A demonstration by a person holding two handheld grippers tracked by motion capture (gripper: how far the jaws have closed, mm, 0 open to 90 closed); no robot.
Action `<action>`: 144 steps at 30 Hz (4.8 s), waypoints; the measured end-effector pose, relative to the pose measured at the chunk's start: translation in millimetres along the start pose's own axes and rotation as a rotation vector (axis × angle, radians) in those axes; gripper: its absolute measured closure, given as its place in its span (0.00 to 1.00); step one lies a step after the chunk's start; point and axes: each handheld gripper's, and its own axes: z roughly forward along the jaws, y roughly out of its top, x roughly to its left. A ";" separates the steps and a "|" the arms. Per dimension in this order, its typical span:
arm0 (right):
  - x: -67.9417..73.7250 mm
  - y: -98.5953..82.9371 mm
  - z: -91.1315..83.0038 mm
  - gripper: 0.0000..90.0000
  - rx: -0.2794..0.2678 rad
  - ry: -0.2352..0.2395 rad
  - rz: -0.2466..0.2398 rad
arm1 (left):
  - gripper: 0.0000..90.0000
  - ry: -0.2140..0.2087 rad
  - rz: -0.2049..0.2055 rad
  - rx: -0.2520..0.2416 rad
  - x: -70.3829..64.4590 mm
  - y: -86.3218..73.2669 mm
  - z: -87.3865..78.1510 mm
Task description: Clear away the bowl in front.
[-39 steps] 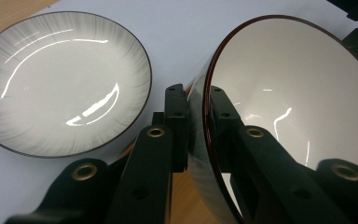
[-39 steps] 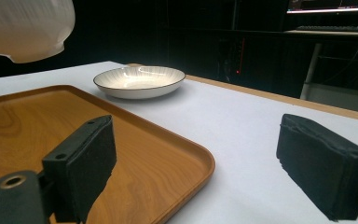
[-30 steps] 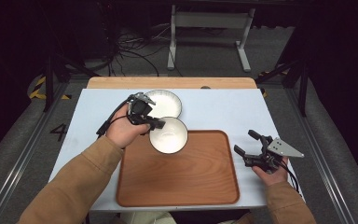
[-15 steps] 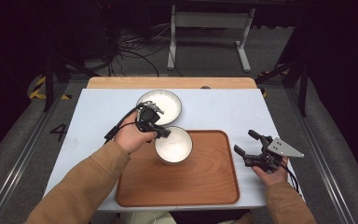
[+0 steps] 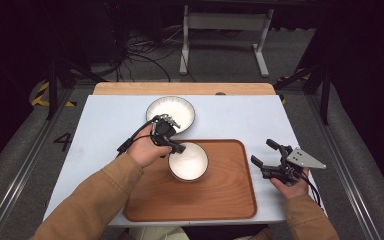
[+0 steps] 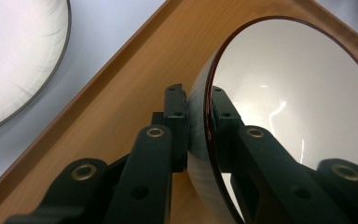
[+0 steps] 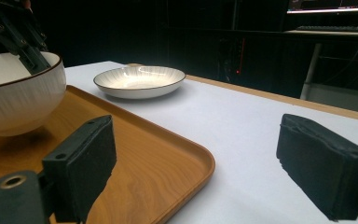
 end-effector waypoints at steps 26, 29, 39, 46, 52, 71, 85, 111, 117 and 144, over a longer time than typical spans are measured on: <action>-0.2 -0.1 -0.1 0.14 -0.001 -0.001 0.002 | 0.90 -0.021 -0.010 0.055 2.3 -1.9 15.2; -0.2 -0.1 -0.1 0.14 -0.001 0.000 0.002 | 0.90 -0.024 -0.012 0.059 3.3 -1.9 15.4; -0.3 -0.1 -0.1 0.14 0.000 -0.001 0.001 | 0.89 -0.017 0.000 0.063 3.4 -1.6 16.3; -0.2 0.0 0.0 0.14 0.000 -0.001 0.002 | 0.88 0.002 0.001 0.058 4.3 -1.3 14.5; -0.1 0.0 0.0 0.14 0.000 -0.001 0.002 | 0.83 -0.019 -0.016 0.039 6.0 -1.5 13.2; -1.1 0.2 0.4 0.12 0.005 0.003 0.006 | 0.40 0.025 0.051 -0.167 -8.3 -11.5 -19.6; -2.0 0.3 0.7 0.09 0.008 0.012 0.011 | 0.27 0.094 0.061 -0.278 -7.4 -42.5 -48.8; -2.1 0.3 0.6 0.08 0.007 0.009 0.012 | 0.18 0.156 0.031 -0.429 5.7 -109.3 -83.5; -2.0 0.3 0.6 0.08 0.007 0.007 0.012 | 0.18 0.177 0.029 -0.468 11.8 -124.4 -88.6; -2.3 0.3 0.6 0.07 0.008 0.009 0.016 | 0.16 0.231 -0.029 -0.626 24.4 -175.9 -93.5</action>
